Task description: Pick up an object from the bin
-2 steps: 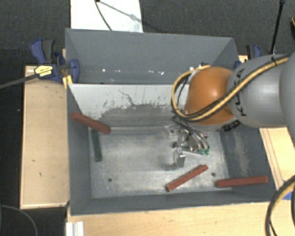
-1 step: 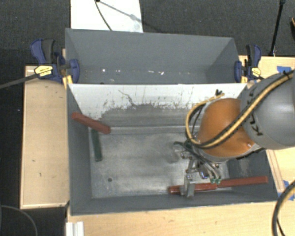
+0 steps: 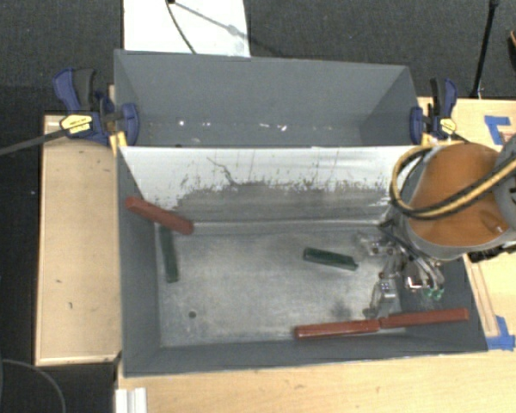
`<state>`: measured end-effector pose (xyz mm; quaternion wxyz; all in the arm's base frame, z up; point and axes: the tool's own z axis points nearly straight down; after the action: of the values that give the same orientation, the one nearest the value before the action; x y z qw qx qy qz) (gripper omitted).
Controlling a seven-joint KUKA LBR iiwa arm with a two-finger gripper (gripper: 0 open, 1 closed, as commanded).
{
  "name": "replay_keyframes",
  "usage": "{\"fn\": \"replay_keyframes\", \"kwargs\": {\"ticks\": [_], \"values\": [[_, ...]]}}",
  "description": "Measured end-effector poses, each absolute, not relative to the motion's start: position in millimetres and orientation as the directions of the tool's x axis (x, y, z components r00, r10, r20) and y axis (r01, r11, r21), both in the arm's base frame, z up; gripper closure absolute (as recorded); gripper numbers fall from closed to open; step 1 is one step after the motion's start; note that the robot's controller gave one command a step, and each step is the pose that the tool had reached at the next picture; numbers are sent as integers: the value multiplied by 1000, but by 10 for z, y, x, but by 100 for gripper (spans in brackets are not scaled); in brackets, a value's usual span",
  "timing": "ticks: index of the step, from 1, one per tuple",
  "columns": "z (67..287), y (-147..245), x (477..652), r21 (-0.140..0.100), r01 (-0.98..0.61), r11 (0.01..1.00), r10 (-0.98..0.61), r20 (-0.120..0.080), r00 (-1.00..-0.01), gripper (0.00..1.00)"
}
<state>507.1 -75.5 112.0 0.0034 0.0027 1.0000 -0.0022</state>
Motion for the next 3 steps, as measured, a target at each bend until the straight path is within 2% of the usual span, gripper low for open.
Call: {"fn": "replay_keyframes", "kwargs": {"ticks": [1, 2, 3], "values": [[746, -323, 5422, 1, -199, 980, -199, -5, -980, 0], [709, -645, 5651, -1, -104, 995, -104, -6, -995, 0], [709, -140, 5914, -1, -533, 846, -533, -6, -846, 0]]}}
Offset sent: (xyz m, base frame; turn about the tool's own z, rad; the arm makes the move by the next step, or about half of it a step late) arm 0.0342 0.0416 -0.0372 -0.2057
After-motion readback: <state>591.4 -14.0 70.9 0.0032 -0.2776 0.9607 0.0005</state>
